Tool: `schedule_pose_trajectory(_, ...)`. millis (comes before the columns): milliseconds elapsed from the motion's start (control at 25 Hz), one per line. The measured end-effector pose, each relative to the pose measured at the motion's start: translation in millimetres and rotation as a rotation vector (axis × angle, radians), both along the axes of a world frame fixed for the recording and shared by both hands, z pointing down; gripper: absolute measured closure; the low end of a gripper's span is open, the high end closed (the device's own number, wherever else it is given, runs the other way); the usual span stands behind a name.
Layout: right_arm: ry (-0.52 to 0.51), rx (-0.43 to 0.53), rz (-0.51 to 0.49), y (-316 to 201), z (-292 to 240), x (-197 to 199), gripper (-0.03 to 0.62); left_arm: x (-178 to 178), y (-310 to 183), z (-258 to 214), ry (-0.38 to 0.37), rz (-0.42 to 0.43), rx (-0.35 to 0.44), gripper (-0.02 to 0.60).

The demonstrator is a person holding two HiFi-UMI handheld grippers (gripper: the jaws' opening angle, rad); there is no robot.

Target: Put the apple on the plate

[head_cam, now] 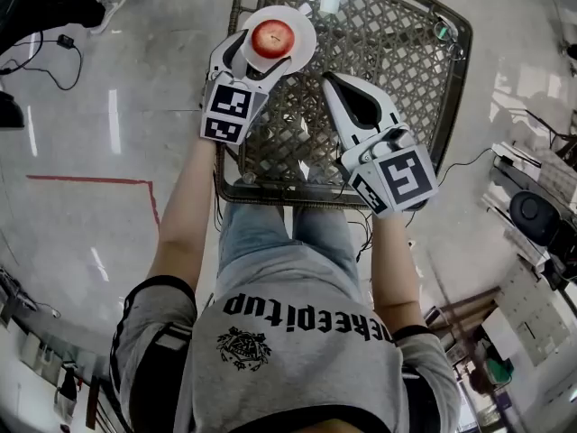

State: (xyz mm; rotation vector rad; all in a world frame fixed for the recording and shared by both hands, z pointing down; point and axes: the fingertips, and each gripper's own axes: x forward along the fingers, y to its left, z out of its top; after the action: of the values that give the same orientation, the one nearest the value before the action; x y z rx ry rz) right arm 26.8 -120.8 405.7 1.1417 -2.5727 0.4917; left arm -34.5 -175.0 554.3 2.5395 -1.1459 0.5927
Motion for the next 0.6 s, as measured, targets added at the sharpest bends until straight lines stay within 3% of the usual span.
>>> schedule_pose_trajectory(80,-0.007,0.005,-0.007,3,-4,0,0.594,-1,6,-10,-0.002,0.000,0.017,0.173)
schedule_pose_trajectory(240,-0.019,0.018,-0.041,7,-11,-5,0.594,-5,14,-31,0.006,-0.043,0.046,0.323)
schedule_pose_trajectory(360,-0.027,0.027,-0.070,11,-15,-10,0.594,-4,23,-45,0.026,-0.061,0.059,0.359)
schedule_pose_trajectory(560,-0.041,0.047,-0.114,24,-30,-18,0.594,-9,42,-81,0.052,-0.116,0.098,0.539)
schedule_pose_trajectory(600,-0.046,0.054,-0.125,27,-34,-19,0.594,-10,45,-89,0.059,-0.127,0.110,0.552)
